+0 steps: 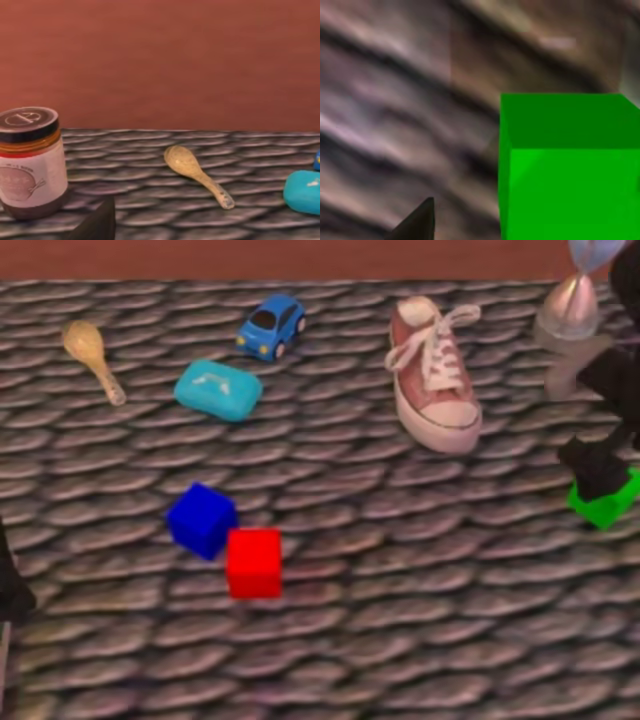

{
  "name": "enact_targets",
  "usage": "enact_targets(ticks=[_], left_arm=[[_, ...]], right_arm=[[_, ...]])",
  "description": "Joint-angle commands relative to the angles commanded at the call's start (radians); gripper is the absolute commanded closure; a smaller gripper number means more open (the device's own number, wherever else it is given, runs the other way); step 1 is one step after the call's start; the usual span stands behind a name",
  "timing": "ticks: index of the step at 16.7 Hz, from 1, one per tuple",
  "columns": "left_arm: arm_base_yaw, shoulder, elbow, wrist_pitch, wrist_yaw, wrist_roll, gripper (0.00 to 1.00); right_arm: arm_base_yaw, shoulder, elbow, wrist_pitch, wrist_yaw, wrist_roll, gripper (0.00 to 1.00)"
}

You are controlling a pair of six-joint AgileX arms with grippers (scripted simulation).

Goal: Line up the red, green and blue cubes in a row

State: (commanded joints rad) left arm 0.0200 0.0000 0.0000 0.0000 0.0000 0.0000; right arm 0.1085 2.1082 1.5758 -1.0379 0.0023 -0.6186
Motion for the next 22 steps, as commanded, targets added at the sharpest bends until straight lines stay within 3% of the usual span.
enact_targets(ticks=[4, 9, 22], left_arm=[[0.0, 0.0, 0.0, 0.0, 0.0, 0.0, 0.0], [0.0, 0.0, 0.0, 0.0, 0.0, 0.0, 0.0], [0.0, 0.0, 0.0, 0.0, 0.0, 0.0, 0.0]], right_arm=[[0.002, 0.051, -0.09, 0.145, 0.0, 0.003, 0.0], [0.002, 0.06, -0.103, 0.162, 0.0, 0.003, 0.0], [0.002, 0.06, -0.103, 0.162, 0.0, 0.003, 0.98]])
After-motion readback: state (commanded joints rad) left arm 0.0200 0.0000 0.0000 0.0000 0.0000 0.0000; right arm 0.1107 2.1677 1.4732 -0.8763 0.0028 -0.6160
